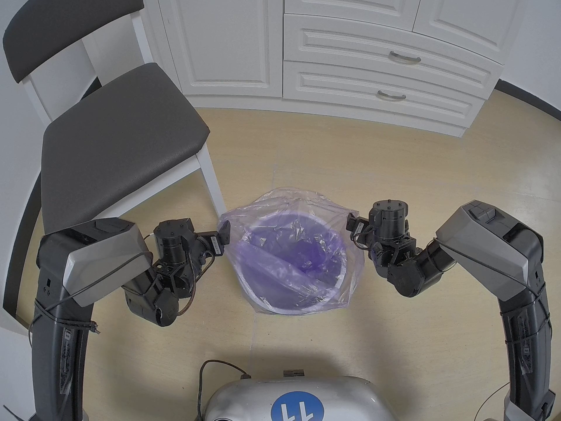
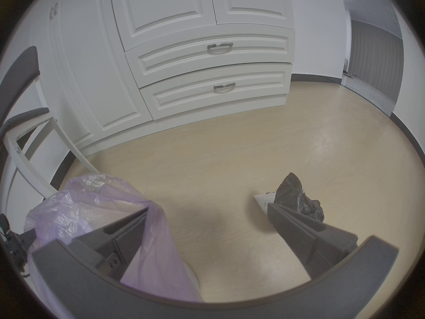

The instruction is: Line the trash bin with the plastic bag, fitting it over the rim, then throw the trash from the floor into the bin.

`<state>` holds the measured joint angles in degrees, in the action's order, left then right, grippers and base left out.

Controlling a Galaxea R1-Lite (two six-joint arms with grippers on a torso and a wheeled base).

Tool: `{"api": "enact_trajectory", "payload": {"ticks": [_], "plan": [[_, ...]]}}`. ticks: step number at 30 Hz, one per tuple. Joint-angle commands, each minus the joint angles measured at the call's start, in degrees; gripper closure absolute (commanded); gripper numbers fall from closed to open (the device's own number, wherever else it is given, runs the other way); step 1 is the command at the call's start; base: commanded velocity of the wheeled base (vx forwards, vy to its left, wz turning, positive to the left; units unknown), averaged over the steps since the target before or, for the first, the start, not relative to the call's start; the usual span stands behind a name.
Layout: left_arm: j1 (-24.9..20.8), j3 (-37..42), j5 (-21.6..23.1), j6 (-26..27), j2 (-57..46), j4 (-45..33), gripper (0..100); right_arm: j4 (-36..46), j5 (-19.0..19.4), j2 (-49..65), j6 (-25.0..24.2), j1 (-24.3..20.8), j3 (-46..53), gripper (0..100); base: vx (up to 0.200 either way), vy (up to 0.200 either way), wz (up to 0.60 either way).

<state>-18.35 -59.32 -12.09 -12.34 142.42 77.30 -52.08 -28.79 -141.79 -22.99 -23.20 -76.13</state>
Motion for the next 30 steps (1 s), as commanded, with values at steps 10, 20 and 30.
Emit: {"api": "enact_trajectory", "payload": {"ticks": [10, 20, 30], "plan": [[0.9, -1.4, -0.2, -0.1, 2.8, -0.3, 0, 0.6, 0.6, -1.6, -0.1, 1.0, -0.2, 0, 0.0, 0.0, 0.0], [1.5, 4.0, 0.5, 0.8, -0.4, -6.2, 0, 1.0, 1.0, -1.4, 0.5, 1.9, 1.5, 0, 0.0, 0.0, 0.0], [1.0, 6.3, 0.5, 0.9, -4.2, -6.5, 0, 0.8, 1.0, 4.1, 2.4, 1.1, 7.1, 0, 0.0, 0.0, 0.0]]}}
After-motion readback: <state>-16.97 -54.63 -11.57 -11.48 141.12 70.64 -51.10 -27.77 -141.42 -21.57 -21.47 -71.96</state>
